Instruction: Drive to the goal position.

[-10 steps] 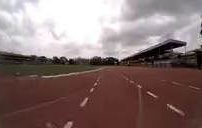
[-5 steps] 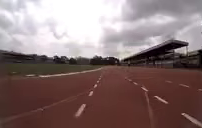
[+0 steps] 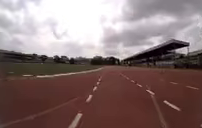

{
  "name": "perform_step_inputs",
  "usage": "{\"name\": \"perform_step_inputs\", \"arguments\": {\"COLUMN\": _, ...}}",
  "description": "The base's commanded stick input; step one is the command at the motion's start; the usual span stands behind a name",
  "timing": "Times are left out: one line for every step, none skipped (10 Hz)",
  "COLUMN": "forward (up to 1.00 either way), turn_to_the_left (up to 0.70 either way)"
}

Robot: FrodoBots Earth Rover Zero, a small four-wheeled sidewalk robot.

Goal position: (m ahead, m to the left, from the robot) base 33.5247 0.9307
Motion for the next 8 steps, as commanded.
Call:
{"name": "perform_step_inputs", "arguments": {"forward": 0.7, "turn_to_the_left": 0.0}}
{"name": "perform_step_inputs", "arguments": {"forward": 0.7, "turn_to_the_left": 0.0}}
{"name": "perform_step_inputs", "arguments": {"forward": 0.7, "turn_to_the_left": 0.0}}
{"name": "perform_step_inputs", "arguments": {"forward": 0.7, "turn_to_the_left": 0.0}}
{"name": "perform_step_inputs", "arguments": {"forward": 0.7, "turn_to_the_left": 0.0}}
{"name": "perform_step_inputs", "arguments": {"forward": 0.7, "turn_to_the_left": 0.0}}
{"name": "perform_step_inputs", "arguments": {"forward": 0.7, "turn_to_the_left": 0.0}}
{"name": "perform_step_inputs", "arguments": {"forward": 0.7, "turn_to_the_left": 0.0}}
